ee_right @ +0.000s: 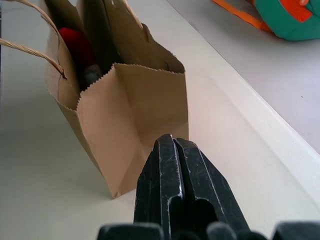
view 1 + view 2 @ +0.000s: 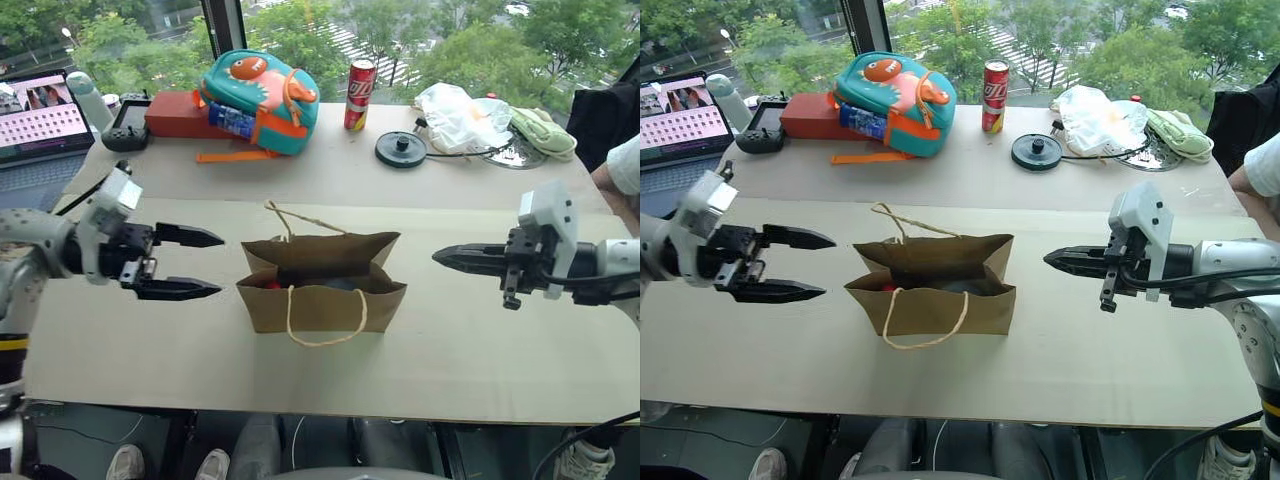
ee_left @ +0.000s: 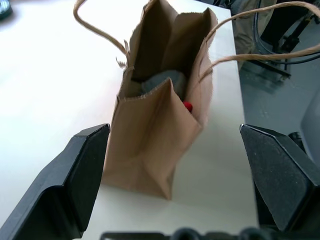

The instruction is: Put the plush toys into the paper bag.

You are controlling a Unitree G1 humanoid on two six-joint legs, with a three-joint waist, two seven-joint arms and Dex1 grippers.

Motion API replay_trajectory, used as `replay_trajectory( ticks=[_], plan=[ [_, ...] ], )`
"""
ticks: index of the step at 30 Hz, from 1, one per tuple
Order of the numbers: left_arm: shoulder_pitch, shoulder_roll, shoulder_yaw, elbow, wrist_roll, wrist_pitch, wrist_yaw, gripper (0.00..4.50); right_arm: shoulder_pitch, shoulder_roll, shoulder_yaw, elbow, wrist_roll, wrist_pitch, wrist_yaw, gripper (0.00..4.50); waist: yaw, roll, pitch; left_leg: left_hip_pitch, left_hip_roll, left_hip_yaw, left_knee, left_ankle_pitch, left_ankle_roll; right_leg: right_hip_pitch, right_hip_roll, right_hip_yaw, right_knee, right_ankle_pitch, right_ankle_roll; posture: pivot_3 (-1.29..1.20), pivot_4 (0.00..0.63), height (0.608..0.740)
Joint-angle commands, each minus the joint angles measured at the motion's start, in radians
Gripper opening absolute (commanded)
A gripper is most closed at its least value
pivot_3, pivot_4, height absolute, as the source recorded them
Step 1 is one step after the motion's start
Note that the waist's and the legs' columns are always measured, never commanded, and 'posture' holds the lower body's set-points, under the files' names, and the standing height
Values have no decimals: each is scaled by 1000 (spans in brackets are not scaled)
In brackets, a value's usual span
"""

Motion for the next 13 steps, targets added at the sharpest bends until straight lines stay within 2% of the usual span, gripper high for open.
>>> replay_trajectory(
  ticks=[1,13],
  plan=[
    [-50,25,56,22,-29,8,-11,4474,-36,-11,-12,-3,7,-33,27,0,4,0,0,0,0,0,0,0,0,0,0,0,0,0,0,0,150,733],
    [-46,7,93,-3,-63,30,31,4474,-90,-5,27,32,-11,-46,52,0,4,0,0,0,1,1,-1,0,0,-1,0,0,0,0,-1,0,150,733]
  ],
)
